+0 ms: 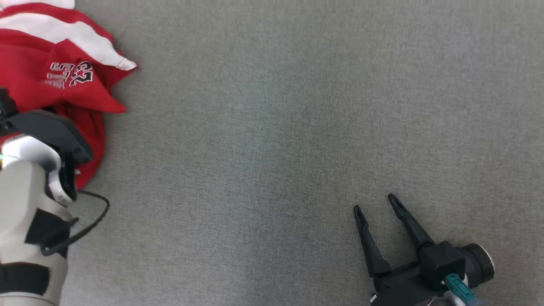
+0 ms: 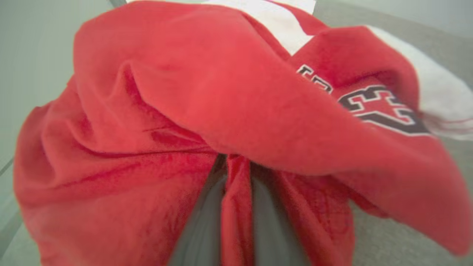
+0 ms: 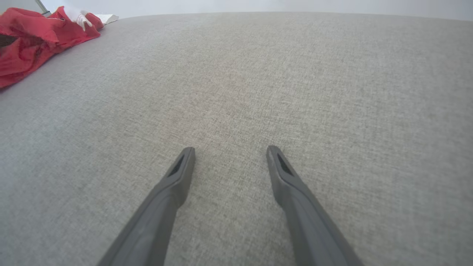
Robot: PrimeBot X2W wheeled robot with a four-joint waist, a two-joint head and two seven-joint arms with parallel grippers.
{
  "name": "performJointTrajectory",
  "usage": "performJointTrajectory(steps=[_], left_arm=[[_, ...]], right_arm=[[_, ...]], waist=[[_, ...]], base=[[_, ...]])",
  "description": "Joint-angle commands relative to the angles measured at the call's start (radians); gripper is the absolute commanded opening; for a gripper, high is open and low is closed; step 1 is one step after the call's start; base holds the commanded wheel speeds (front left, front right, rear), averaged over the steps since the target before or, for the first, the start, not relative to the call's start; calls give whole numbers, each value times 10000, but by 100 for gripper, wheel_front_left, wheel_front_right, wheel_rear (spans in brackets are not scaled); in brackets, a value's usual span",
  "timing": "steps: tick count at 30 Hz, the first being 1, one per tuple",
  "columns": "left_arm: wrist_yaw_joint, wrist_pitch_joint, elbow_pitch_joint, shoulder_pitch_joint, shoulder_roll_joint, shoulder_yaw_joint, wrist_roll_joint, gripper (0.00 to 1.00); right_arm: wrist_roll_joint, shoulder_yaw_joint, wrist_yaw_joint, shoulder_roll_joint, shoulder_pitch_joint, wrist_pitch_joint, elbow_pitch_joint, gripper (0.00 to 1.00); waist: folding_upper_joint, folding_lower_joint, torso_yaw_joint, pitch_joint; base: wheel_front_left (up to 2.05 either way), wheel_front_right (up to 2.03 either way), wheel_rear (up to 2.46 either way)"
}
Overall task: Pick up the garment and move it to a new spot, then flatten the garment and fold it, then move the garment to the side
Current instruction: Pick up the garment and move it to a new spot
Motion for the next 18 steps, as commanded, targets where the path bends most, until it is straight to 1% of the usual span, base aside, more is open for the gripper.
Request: performJointTrajectory(steps=[1, 3, 5, 7, 12, 14, 18], left_arm=[[-120, -70, -111, -222, 159, -14, 21, 0], [-281, -1, -270, -272, 348, -102, 102, 0], [-548, 43, -648, -412, 562, -318, 285, 0], [-644, 112, -893, -427, 754, -475, 367, 0], [-982, 352, -1793, -554, 1011, -726, 469, 0], [-1113, 465, -2237, -612, 1020, -853, 509, 0], [-1415, 752, -3187, -603, 696, -1068, 293, 0]], right_arm=[[148, 41, -30, -20, 65, 71, 429, 100], [269, 156, -27, 5, -64, -91, 667, 100], [604, 291, -26, 33, -249, -385, 1103, 100], [954, 403, -27, 32, -347, -610, 1420, 100], [1667, 698, -27, 36, -384, -1119, 2229, 100], [1886, 732, -27, 37, -395, -1293, 2489, 100], [2158, 694, -27, 39, -295, -1541, 2914, 100]], waist=[[0, 0, 168, -605], [0, 0, 178, -990], [0, 0, 174, -1619], [0, 0, 135, -2125], [0, 0, -226, -3407], [0, 0, -420, -3809], [0, 0, -850, -4466]], base=[[0, 0, 0], [0, 0, 0], [0, 0, 0], [0, 0, 0], [0, 0, 0], [0, 0, 0], [0, 0, 0]])
